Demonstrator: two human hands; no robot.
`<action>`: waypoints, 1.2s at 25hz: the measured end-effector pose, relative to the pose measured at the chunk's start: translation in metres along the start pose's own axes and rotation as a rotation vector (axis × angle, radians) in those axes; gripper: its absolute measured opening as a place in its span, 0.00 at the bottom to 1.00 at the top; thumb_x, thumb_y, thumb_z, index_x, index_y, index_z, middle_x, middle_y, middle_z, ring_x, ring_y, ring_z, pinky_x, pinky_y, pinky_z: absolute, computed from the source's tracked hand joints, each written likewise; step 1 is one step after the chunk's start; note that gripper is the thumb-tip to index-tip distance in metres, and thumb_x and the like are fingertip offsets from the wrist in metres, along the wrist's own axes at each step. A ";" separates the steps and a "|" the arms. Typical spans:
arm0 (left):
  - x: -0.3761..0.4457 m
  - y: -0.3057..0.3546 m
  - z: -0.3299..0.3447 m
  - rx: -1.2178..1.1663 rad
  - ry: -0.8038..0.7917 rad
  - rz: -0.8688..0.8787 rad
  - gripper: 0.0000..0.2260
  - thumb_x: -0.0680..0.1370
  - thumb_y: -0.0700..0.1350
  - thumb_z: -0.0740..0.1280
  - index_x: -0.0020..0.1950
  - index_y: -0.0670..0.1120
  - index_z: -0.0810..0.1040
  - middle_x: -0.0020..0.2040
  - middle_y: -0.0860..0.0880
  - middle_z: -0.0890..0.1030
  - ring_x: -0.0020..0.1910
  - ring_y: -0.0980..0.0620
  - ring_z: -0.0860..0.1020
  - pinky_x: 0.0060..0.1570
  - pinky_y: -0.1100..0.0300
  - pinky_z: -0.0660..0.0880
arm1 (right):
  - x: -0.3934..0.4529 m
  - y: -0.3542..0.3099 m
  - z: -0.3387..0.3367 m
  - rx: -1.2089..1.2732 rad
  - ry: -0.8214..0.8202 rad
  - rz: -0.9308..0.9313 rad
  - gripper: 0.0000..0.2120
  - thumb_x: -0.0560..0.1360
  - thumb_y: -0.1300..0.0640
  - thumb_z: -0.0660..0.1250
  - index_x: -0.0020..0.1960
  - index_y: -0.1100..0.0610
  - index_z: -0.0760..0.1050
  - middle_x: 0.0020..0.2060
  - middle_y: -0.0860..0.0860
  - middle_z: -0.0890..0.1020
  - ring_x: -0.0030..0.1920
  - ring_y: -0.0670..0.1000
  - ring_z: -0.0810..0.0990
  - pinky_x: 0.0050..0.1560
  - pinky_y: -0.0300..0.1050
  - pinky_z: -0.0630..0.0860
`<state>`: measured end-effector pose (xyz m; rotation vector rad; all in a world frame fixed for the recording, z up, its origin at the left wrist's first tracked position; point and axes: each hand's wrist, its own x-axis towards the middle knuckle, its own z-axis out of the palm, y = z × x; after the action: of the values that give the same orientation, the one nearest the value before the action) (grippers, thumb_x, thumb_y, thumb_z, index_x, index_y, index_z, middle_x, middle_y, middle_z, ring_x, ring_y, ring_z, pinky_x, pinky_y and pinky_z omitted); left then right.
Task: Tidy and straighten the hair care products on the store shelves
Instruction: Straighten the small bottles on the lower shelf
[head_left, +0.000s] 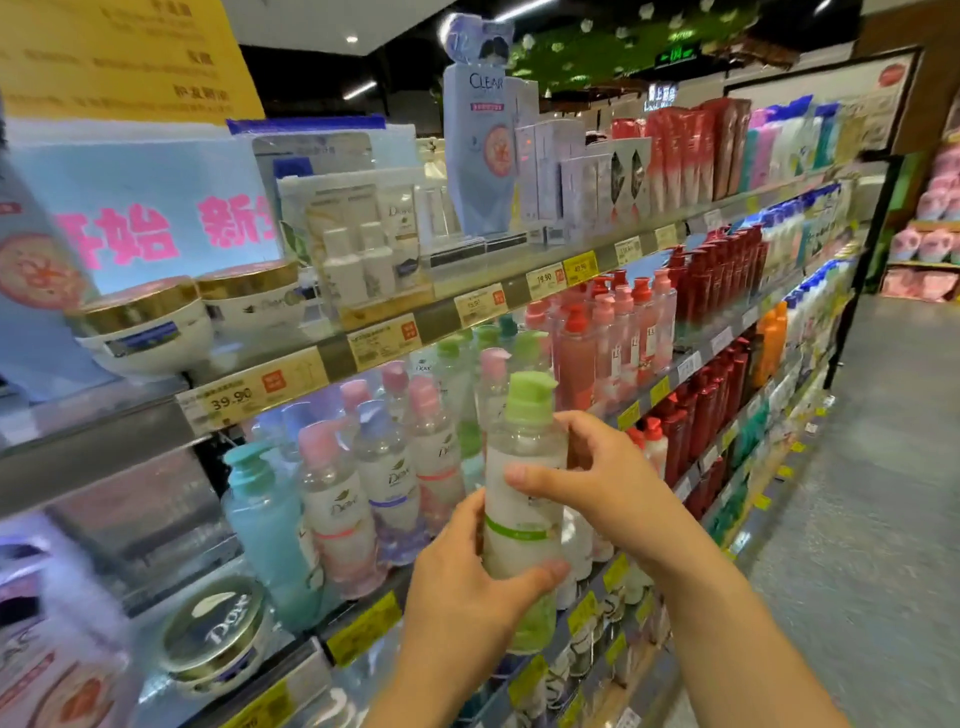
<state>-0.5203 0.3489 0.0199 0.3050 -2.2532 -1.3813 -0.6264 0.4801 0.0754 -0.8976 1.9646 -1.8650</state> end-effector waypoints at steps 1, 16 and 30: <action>0.011 -0.002 0.016 -0.021 0.004 -0.008 0.29 0.59 0.63 0.78 0.56 0.74 0.70 0.49 0.66 0.82 0.47 0.65 0.81 0.47 0.57 0.80 | 0.011 0.007 -0.014 -0.007 -0.005 0.006 0.24 0.65 0.48 0.82 0.58 0.48 0.79 0.50 0.44 0.87 0.50 0.46 0.86 0.47 0.42 0.83; 0.178 -0.030 0.114 0.328 0.625 -0.275 0.38 0.74 0.56 0.71 0.78 0.46 0.57 0.74 0.47 0.65 0.71 0.48 0.65 0.67 0.52 0.65 | 0.159 0.080 -0.158 -0.261 -0.062 0.032 0.35 0.50 0.35 0.80 0.54 0.35 0.73 0.51 0.37 0.81 0.50 0.40 0.81 0.47 0.43 0.80; 0.192 -0.028 0.096 0.323 0.720 -0.205 0.39 0.65 0.59 0.78 0.71 0.53 0.65 0.61 0.52 0.78 0.55 0.51 0.77 0.50 0.55 0.76 | 0.202 0.060 -0.125 -0.372 -0.125 -0.063 0.41 0.50 0.30 0.78 0.60 0.40 0.74 0.54 0.39 0.82 0.55 0.42 0.80 0.54 0.50 0.81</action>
<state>-0.7353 0.3293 0.0125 0.9889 -1.8387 -0.7918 -0.8700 0.4537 0.0743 -1.1584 2.2660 -1.4531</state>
